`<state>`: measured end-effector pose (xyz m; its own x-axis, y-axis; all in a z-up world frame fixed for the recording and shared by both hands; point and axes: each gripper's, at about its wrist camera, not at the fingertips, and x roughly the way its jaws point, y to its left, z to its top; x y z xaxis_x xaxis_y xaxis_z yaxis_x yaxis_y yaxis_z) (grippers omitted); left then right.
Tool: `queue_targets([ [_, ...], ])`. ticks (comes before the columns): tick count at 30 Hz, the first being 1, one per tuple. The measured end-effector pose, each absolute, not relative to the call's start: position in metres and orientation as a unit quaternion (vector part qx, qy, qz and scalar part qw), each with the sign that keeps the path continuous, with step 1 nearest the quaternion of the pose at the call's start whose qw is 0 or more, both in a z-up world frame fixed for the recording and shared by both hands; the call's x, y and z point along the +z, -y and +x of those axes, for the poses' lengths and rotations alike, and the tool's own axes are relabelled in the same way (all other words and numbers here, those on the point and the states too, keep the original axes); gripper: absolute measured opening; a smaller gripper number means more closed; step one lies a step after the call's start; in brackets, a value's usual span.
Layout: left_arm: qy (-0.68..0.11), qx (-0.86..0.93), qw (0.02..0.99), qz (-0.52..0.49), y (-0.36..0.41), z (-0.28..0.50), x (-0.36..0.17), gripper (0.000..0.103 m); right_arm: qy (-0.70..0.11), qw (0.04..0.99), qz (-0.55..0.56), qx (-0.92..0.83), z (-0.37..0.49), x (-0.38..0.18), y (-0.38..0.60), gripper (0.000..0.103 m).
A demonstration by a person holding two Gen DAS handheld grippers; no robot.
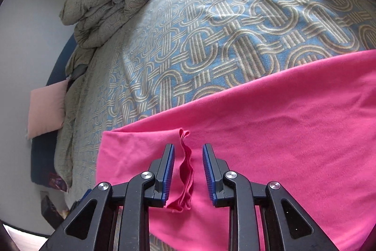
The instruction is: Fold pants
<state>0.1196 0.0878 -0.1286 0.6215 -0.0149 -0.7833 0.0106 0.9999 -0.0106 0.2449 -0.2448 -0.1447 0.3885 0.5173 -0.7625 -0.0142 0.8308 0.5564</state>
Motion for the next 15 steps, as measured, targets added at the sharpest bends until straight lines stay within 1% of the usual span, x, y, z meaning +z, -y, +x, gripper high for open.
queue_targets([
  [1, -0.433, -0.01, 0.901, -0.006, -0.087, 0.12, -0.126, 0.072, -0.53, 0.794, 0.239, 0.177, 0.24, -0.144, 0.244, 0.028],
  [3, -0.425, -0.017, 0.905, -0.015, -0.085, 0.121, -0.117, 0.072, -0.537, 0.782, 0.24, 0.206, 0.228, -0.143, 0.236, 0.033],
  [5, -0.413, -0.024, 0.91, -0.021, -0.083, 0.124, -0.108, 0.072, -0.551, 0.764, 0.243, 0.231, 0.219, -0.146, 0.227, 0.045],
  [7, -0.405, -0.028, 0.914, -0.017, -0.078, 0.13, -0.101, 0.072, -0.563, 0.75, 0.248, 0.242, 0.214, -0.152, 0.22, 0.051],
  [8, -0.403, -0.028, 0.915, -0.012, -0.076, 0.134, -0.099, 0.072, -0.567, 0.747, 0.247, 0.243, 0.213, -0.155, 0.217, 0.053],
  [12, -0.397, -0.037, 0.917, 0.001, -0.064, 0.153, -0.095, 0.072, -0.564, 0.751, 0.254, 0.23, 0.215, -0.163, 0.21, 0.053],
  [13, -0.396, -0.043, 0.917, -0.002, -0.062, 0.158, -0.095, 0.072, -0.562, 0.754, 0.253, 0.227, 0.216, -0.162, 0.209, 0.043],
  [14, -0.396, -0.051, 0.917, -0.006, -0.06, 0.163, -0.096, 0.072, -0.559, 0.759, 0.249, 0.222, 0.216, -0.161, 0.207, 0.005],
  [15, -0.398, -0.054, 0.916, -0.007, -0.057, 0.168, -0.098, 0.072, -0.558, 0.765, 0.238, 0.215, 0.216, -0.159, 0.205, 0.005],
])
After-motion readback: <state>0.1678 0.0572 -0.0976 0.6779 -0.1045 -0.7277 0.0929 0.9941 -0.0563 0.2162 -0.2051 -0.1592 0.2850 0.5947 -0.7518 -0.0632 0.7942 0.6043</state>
